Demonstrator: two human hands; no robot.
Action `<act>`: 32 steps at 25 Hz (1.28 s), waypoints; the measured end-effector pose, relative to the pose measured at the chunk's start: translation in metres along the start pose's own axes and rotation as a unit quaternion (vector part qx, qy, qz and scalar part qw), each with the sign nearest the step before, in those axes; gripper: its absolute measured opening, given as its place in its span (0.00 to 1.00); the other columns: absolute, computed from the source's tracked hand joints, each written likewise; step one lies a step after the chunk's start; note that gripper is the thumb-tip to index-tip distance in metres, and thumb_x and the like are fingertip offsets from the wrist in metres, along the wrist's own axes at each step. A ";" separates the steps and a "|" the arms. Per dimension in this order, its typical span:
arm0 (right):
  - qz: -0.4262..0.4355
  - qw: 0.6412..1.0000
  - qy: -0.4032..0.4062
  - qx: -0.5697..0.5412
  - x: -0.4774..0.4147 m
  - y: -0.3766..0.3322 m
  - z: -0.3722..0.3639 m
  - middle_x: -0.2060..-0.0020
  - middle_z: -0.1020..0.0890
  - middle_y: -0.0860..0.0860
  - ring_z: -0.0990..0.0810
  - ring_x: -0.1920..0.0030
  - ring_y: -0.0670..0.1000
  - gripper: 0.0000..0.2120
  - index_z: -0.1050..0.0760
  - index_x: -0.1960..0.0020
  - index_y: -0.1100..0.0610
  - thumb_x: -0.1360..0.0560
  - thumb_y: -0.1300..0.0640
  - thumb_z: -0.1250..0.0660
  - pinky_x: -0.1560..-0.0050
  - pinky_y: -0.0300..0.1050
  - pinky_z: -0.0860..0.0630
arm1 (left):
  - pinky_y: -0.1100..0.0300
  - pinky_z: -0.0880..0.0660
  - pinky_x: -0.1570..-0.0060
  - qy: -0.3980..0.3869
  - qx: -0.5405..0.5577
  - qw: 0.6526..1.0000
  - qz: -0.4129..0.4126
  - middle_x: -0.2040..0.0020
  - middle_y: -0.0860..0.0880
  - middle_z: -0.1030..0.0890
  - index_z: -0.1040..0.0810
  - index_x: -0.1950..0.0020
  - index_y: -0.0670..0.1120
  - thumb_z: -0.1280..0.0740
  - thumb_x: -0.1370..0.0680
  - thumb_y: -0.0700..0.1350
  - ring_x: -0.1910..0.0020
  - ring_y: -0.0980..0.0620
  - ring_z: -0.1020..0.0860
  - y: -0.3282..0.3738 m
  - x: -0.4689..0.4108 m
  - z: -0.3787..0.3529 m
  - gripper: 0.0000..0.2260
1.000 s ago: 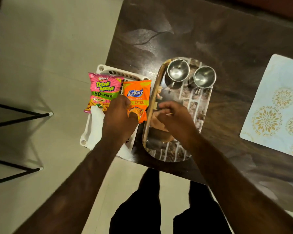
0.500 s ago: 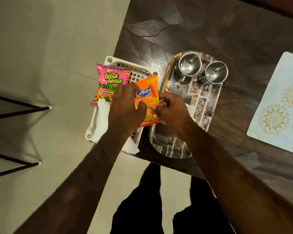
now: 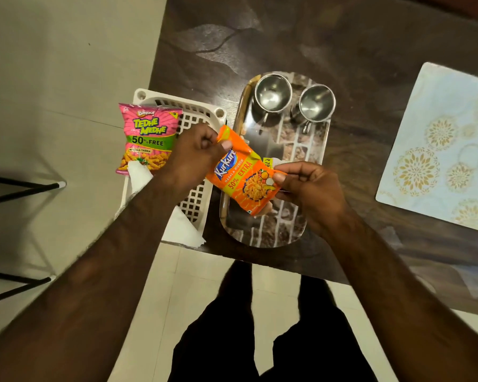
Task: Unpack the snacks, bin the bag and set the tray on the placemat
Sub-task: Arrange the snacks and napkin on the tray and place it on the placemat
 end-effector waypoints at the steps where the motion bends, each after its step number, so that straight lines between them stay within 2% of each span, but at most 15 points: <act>1: -0.011 0.999 0.018 -0.031 -0.001 0.003 0.007 0.64 0.10 0.50 0.12 0.64 0.46 0.06 0.17 0.51 0.59 0.21 0.69 0.29 0.62 0.39 0.15 | 0.66 0.24 0.66 0.000 0.015 1.000 0.008 0.71 0.57 0.21 0.28 0.60 0.45 0.29 0.21 0.42 0.68 0.64 0.22 -0.003 0.001 -0.002 0.11; 3: -0.026 0.996 0.049 -0.072 -0.004 0.005 0.019 0.64 0.11 0.50 0.12 0.63 0.46 0.06 0.17 0.51 0.59 0.20 0.66 0.30 0.61 0.40 0.14 | 0.67 0.28 0.70 -0.003 0.034 0.999 0.020 0.76 0.58 0.25 0.29 0.62 0.47 0.28 0.22 0.42 0.73 0.64 0.25 -0.009 0.004 -0.005 0.13; 7: -0.043 0.994 0.068 -0.079 -0.007 0.006 0.025 0.66 0.13 0.48 0.15 0.65 0.47 0.08 0.19 0.53 0.55 0.17 0.63 0.32 0.64 0.43 0.15 | 0.60 0.26 0.64 -0.014 0.058 0.997 0.043 0.75 0.58 0.23 0.29 0.62 0.48 0.28 0.22 0.45 0.70 0.62 0.22 -0.017 0.008 -0.018 0.13; 8: -0.040 0.994 0.077 -0.071 -0.008 0.004 0.028 0.65 0.14 0.49 0.16 0.65 0.48 0.08 0.20 0.53 0.55 0.16 0.62 0.32 0.66 0.44 0.15 | 0.59 0.25 0.63 -0.018 0.065 0.997 0.047 0.73 0.58 0.21 0.28 0.60 0.47 0.28 0.21 0.46 0.69 0.61 0.20 -0.016 0.008 -0.021 0.11; 10: -0.037 0.995 0.079 -0.055 -0.009 0.002 0.031 0.63 0.15 0.50 0.16 0.65 0.48 0.05 0.21 0.51 0.55 0.16 0.59 0.32 0.67 0.44 0.16 | 0.52 0.18 0.57 -0.036 0.076 0.995 0.059 0.60 0.52 0.14 0.24 0.51 0.42 0.28 0.22 0.49 0.60 0.53 0.15 -0.014 0.009 -0.029 0.11; 12: -0.050 0.995 0.053 -0.065 -0.008 0.003 0.028 0.60 0.14 0.50 0.14 0.64 0.48 0.03 0.22 0.45 0.55 0.17 0.57 0.31 0.66 0.45 0.15 | 0.43 0.17 0.50 -0.038 0.079 0.993 0.074 0.49 0.43 0.14 0.24 0.42 0.39 0.28 0.22 0.51 0.52 0.44 0.14 -0.013 0.009 -0.032 0.18; 13: -0.053 0.996 0.045 -0.058 -0.009 0.006 0.028 0.60 0.14 0.50 0.14 0.64 0.47 0.06 0.22 0.42 0.57 0.18 0.57 0.29 0.67 0.45 0.15 | 0.42 0.17 0.49 -0.031 0.085 0.993 0.077 0.47 0.42 0.14 0.24 0.40 0.40 0.29 0.21 0.51 0.51 0.44 0.14 -0.013 0.009 -0.031 0.17; 16: -0.054 0.996 0.072 -0.030 -0.007 0.010 0.036 0.64 0.14 0.51 0.13 0.67 0.48 0.05 0.22 0.47 0.60 0.19 0.60 0.27 0.70 0.43 0.17 | 0.50 0.16 0.57 -0.028 0.077 0.994 0.077 0.48 0.41 0.14 0.26 0.40 0.38 0.30 0.20 0.48 0.56 0.50 0.14 -0.012 0.009 -0.034 0.16; 19: -0.068 0.994 0.076 -0.047 -0.008 0.018 0.040 0.61 0.15 0.53 0.13 0.64 0.51 0.03 0.22 0.51 0.56 0.18 0.60 0.28 0.69 0.45 0.17 | 0.56 0.17 0.62 -0.029 0.042 0.996 0.076 0.45 0.40 0.16 0.27 0.45 0.42 0.32 0.19 0.48 0.54 0.49 0.15 -0.014 0.006 -0.037 0.11; 20: -0.075 0.994 0.066 -0.054 -0.007 0.019 0.038 0.59 0.14 0.53 0.13 0.63 0.51 0.01 0.21 0.48 0.56 0.17 0.60 0.30 0.69 0.45 0.16 | 0.56 0.17 0.63 -0.026 0.041 0.996 0.080 0.44 0.40 0.16 0.27 0.45 0.43 0.32 0.19 0.48 0.53 0.49 0.15 -0.014 0.005 -0.037 0.10; 22: -0.082 0.994 0.054 -0.051 -0.007 0.022 0.036 0.55 0.13 0.54 0.12 0.63 0.50 0.04 0.21 0.42 0.58 0.16 0.62 0.33 0.68 0.46 0.16 | 0.56 0.17 0.64 -0.021 0.056 0.993 0.100 0.45 0.42 0.17 0.28 0.45 0.44 0.32 0.19 0.46 0.53 0.48 0.16 -0.018 0.007 -0.036 0.08; 26: -0.106 0.988 0.071 -0.092 -0.006 0.032 0.035 0.55 0.14 0.56 0.11 0.65 0.50 0.08 0.23 0.46 0.57 0.15 0.67 0.38 0.70 0.48 0.15 | 0.49 0.15 0.61 -0.060 0.114 0.982 0.139 0.44 0.44 0.17 0.28 0.38 0.47 0.31 0.20 0.44 0.54 0.47 0.14 -0.026 0.018 -0.039 0.12; 28: -0.140 0.980 0.066 -0.121 -0.002 0.044 0.029 0.52 0.14 0.58 0.11 0.63 0.52 0.08 0.24 0.44 0.59 0.15 0.68 0.40 0.68 0.49 0.14 | 0.53 0.16 0.65 -0.049 0.132 0.981 0.134 0.43 0.43 0.18 0.29 0.34 0.44 0.31 0.20 0.40 0.56 0.49 0.15 -0.026 0.020 -0.039 0.16; 30: -0.185 0.972 0.057 -0.135 0.008 0.061 0.019 0.51 0.14 0.58 0.11 0.64 0.52 0.08 0.25 0.41 0.59 0.16 0.68 0.39 0.68 0.46 0.14 | 0.57 0.18 0.68 -0.021 0.087 0.991 0.096 0.44 0.44 0.22 0.29 0.33 0.41 0.33 0.20 0.35 0.54 0.50 0.17 -0.023 0.015 -0.035 0.16; 32: -0.225 0.968 0.035 -0.104 0.023 0.076 0.008 0.53 0.12 0.56 0.11 0.64 0.50 0.07 0.24 0.42 0.57 0.17 0.66 0.36 0.67 0.43 0.14 | 0.52 0.16 0.62 0.005 -0.042 0.999 0.020 0.45 0.46 0.24 0.26 0.36 0.43 0.33 0.21 0.34 0.52 0.51 0.18 -0.012 0.003 -0.031 0.15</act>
Point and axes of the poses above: each hand's wrist, its own x-axis away from the middle knuckle, its own z-axis out of the back of the hand, y = z × x, the point moved 10 cm from there along -x, towards the middle knuckle
